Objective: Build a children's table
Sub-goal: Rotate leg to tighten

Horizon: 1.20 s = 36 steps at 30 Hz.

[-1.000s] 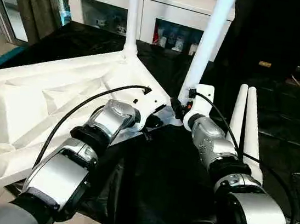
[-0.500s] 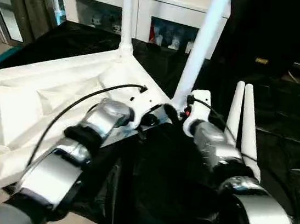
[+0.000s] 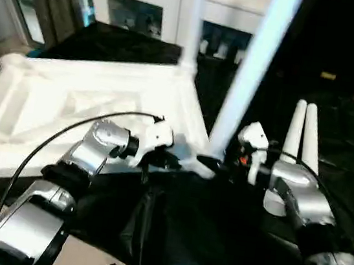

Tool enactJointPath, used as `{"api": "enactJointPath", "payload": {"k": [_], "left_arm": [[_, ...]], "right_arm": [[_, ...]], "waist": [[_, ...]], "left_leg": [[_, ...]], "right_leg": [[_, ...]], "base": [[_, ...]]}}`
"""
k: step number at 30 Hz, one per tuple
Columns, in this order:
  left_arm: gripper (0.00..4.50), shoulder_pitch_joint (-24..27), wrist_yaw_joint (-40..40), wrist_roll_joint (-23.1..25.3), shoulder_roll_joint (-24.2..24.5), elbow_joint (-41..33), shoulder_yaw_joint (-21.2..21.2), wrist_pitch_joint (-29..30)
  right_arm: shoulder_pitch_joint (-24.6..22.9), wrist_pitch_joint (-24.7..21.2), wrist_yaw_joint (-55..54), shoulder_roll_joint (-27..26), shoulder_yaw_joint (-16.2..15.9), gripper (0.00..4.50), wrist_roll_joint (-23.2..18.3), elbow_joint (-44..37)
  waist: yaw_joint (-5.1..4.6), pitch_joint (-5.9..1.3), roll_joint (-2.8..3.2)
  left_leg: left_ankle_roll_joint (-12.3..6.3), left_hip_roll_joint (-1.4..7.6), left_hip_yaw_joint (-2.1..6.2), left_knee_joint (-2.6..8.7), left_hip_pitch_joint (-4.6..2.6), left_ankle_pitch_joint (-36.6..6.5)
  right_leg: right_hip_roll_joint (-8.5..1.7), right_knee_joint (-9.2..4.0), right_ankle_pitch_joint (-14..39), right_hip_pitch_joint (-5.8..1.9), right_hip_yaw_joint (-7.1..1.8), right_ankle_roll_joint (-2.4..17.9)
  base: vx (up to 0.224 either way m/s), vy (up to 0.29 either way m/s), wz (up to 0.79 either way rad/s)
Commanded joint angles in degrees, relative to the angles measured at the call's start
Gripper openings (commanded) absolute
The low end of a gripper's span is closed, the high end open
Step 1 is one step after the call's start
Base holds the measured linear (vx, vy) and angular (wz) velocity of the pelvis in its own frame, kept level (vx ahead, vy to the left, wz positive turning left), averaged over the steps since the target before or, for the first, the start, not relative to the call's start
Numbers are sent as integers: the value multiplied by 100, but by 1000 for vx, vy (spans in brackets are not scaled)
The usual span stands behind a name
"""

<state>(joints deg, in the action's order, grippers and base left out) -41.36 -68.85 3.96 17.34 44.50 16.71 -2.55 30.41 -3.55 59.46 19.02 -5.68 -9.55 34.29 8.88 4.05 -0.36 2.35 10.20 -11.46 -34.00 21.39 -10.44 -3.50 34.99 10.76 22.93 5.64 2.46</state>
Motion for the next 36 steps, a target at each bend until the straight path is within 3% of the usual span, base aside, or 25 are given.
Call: {"api": "enactJointPath", "payload": {"k": [1,4,5,7,8,12,21,24,27,28,30,31,32,34,36], "left_arm": [[0,10,-171,-242,-27,-266,24,-125],[0,81,-273,-307,10,-350,4,-96],[0,96,-294,-313,27,-375,-6,-80],[0,117,-314,-296,34,-414,-28,-62],[0,130,-326,-288,37,-440,-42,-46],[0,157,-341,-290,46,-496,-64,9],[0,133,-80,-273,3,-380,-149,126],[0,-145,895,-42,-229,183,-278,300],[0,-300,1381,-52,-416,467,-407,383],[0,-406,1678,-65,-551,635,-478,479],[0,-637,2397,-16,-846,972,-567,611],[0,-670,2505,-3,-890,1019,-575,627],[0,-774,2847,51,-1031,1162,-588,661],[0,-855,3086,113,-1176,1268,-560,663],[0,-900,3173,140,-1260,1338,-546,622]], "right_arm": [[-87,21,135,95,-93,366,16,-165],[-168,-61,172,129,-164,366,30,-320],[-181,-21,217,140,-229,332,103,-317],[-190,-23,230,138,-249,332,127,-323],[-184,-30,223,127,-251,313,133,-311],[-156,-49,195,85,-249,284,106,-274],[-269,-154,47,-49,-200,277,51,-253],[-173,-33,-1302,-459,52,277,309,440],[-66,-43,-2019,-714,217,277,340,802],[3,-42,-2435,-880,309,276,343,1005],[164,-87,-3327,-1258,520,276,304,1393],[192,-98,-3448,-1312,546,276,300,1444],[289,-114,-3831,-1489,617,276,293,1626],[389,-50,-4045,-1679,619,276,300,1787],[433,45,-4015,-1788,592,276,314,1850]], "waist": [[-18,-438,56],[-27,-454,42],[-28,-461,26],[-26,-465,34],[-27,-464,12],[-27,-463,33],[-36,-474,36],[-88,-448,20],[-108,-420,21],[-133,-414,27],[-163,-419,41],[-153,-427,35],[-147,-418,74],[-166,-397,48],[-147,-403,49]], "left_leg": [[-222,455,210,393,-123,-1120],[-233,436,208,383,-109,-1017],[-264,429,206,372,-100,-946],[-289,427,203,363,-99,-889],[-324,427,196,358,-95,-852],[-338,431,203,359,-94,-831],[-346,424,203,350,-93,-785],[-224,393,211,367,-106,-922],[-148,388,211,386,-134,-1095],[-55,389,222,396,-170,-1243],[36,402,242,418,-177,-1308],[44,405,245,419,-185,-1293],[20,396,228,406,-212,-1340],[-14,373,229,420,-186,-1415],[-53,376,232,419,-206,-1441]], "right_leg": [[-676,-456,1217,-311,-402,1111],[-660,-432,1043,-319,-400,1113],[-666,-414,966,-324,-399,1121],[-664,-414,928,-321,-397,1124],[-660,-412,900,-322,-397,1128],[-660,-409,916,-316,-392,1127],[-649,-400,854,-320,-387,1123],[-671,-459,1281,-306,-384,1060],[-674,-525,1738,-296,-390,951],[-678,-557,2008,-278,-389,899],[-681,-549,1971,-275,-398,907],[-686,-549,1912,-285,-396,903],[-687,-560,1846,-257,-416,939],[-686,-581,1975,-286,-408,924],[-704,-608,2122,-293,-416,836]], "base": [[0,0,0],[0,0,0],[0,0,0],[0,0,0],[0,0,0],[0,0,0],[0,0,0],[0,0,0],[0,0,0],[0,0,0],[0,0,0],[0,0,0],[0,0,0],[0,0,0],[0,0,0]]}}
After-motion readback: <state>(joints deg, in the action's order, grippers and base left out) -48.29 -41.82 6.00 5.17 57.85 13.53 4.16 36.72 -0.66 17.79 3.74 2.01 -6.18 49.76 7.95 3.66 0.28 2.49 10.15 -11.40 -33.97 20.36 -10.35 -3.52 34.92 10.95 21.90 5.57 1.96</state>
